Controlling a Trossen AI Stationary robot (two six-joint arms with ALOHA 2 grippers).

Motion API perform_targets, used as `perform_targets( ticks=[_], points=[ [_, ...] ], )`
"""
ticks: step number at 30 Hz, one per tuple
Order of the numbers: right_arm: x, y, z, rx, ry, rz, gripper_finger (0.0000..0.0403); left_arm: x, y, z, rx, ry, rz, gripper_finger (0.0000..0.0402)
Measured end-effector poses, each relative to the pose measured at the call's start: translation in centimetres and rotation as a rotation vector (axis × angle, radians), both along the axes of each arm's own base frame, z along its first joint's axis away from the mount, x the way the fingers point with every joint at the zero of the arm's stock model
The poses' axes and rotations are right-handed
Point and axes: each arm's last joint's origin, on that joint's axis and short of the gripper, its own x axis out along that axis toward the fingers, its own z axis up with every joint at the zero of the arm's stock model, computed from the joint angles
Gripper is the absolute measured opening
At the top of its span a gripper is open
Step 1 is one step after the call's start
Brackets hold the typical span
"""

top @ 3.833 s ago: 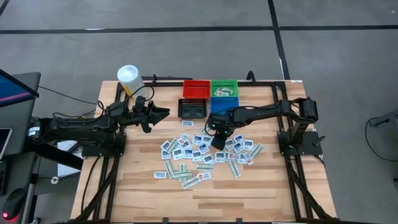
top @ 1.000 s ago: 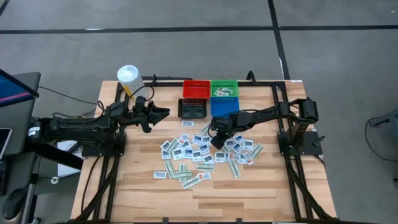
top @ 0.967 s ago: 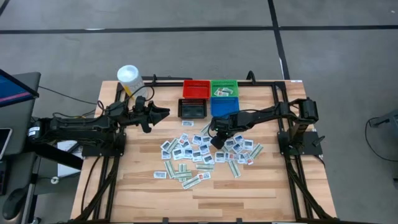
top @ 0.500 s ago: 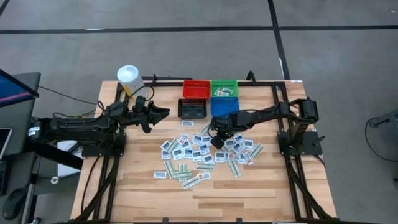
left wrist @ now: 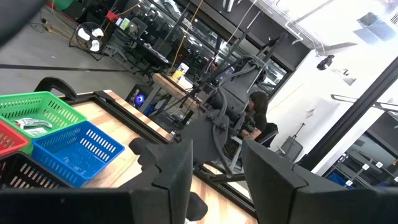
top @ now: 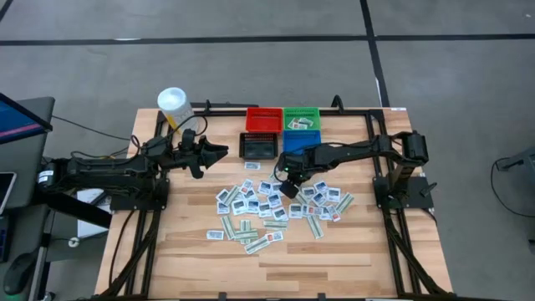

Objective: Pick & Place First Aid Supplies
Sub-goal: Put the ointment pack into the green basket

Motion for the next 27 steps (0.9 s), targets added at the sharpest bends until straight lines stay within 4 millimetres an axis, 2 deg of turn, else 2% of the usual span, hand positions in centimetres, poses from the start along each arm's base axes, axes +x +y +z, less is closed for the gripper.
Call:
perform_targets(
  ticks=[16, 27],
  points=[
    [0.9, -1.6, 2.8, -0.040, 0.009, 0.062, 0.0000, 0.0, 0.0, 0.0, 0.000, 0.000, 0.000, 0.0140],
    [1.1, -5.1, 4.9, -0.085, -0.015, 0.077, 0.0000, 0.0, 0.0, 0.0, 0.000, 0.000, 0.000, 0.0140]
  ],
)
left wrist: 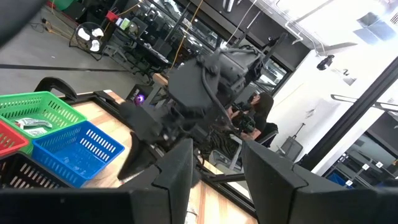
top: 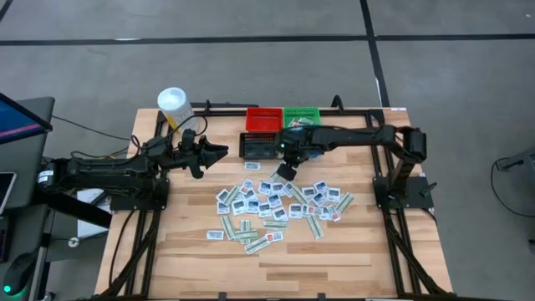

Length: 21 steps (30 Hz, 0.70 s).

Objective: Pick & Place First Aid Supplies
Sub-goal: Put the ointment pack into the green basket

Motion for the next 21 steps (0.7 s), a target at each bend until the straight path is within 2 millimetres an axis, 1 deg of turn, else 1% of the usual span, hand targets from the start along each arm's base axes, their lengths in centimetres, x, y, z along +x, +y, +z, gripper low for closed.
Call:
perform_targets(
  ticks=[7, 21],
  points=[
    [-0.5, -3.2, 1.4, -0.034, -0.003, -0.001, 0.0000, 0.0, 0.0, 0.0, 0.000, 0.000, 0.000, 0.0140],
    [-3.1, -10.5, 4.0, -0.118, -0.006, -0.048, 0.0000, 0.0, 0.0, 0.0, 0.000, 0.000, 0.000, 0.0140]
  ],
)
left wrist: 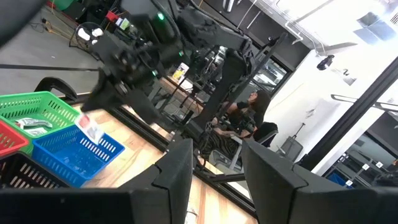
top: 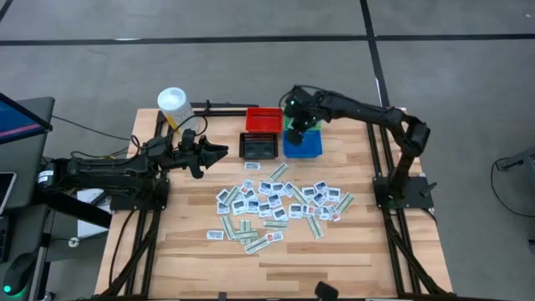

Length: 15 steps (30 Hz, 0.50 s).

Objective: Pick & Place First Aid Supplies
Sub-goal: Put the ointment pack into the green basket

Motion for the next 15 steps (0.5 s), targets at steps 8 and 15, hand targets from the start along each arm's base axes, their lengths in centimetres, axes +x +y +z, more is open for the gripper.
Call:
perform_targets(
  ticks=[8, 15],
  points=[
    [-2.3, -4.3, 0.4, -0.060, -0.033, -0.074, 0.0000, 0.0, 0.0, 0.0, 0.000, 0.000, 0.000, 0.0140],
    [-3.6, -6.9, 0.8, -0.129, -0.080, -0.110, 0.0000, 0.0, 0.0, 0.0, 0.000, 0.000, 0.000, 0.0140]
  ],
)
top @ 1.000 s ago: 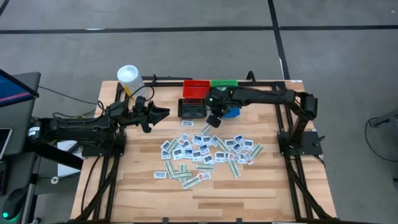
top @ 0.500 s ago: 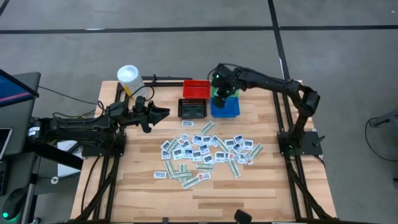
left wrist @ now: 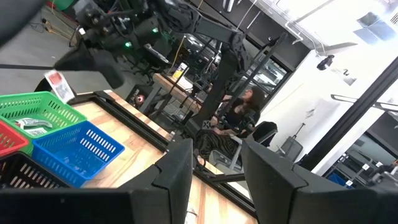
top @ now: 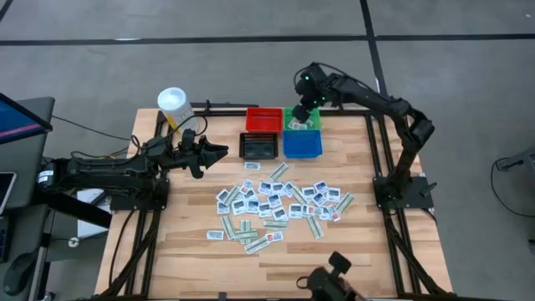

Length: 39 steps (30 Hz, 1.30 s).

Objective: Pick & Place First Aid Supplies
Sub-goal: Put the ointment pack into the green basket

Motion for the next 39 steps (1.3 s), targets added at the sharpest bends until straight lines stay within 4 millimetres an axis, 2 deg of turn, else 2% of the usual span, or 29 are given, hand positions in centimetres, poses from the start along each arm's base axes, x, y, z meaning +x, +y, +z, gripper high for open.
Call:
perform_targets(
  ticks=[10, 20, 26, 32, 35, 39],
  points=[
    [-0.5, -0.7, 0.0, -0.027, 0.022, 0.096, 0.0008, 0.0, 0.0, 0.0, -0.034, -0.004, -0.005, 0.0140],
    [-0.3, 0.4, -0.3, 0.033, 0.064, 0.129, 0.0103, 0.0, 0.0, 0.0, -0.075, -0.009, -0.011, 0.0140],
    [-0.7, 2.4, -1.0, 0.181, 0.161, 0.108, 0.0120, 0.0, -0.1, 0.0, -0.077, -0.010, -0.018, 0.0140],
    [-0.7, 5.1, -0.3, 0.301, 0.068, 0.138, 0.0112, 0.1, -0.3, 0.0, -0.075, -0.009, -0.031, 0.0140],
    [-1.8, 7.3, 0.2, 0.281, 0.024, 0.129, 0.0106, 0.1, -0.3, 0.0, -0.074, -0.010, -0.030, 0.0140],
    [-4.6, 10.8, 1.2, 0.235, -0.092, 0.121, 0.0101, 0.1, -0.3, 0.0, -0.075, -0.013, -0.015, 0.0140]
  ],
)
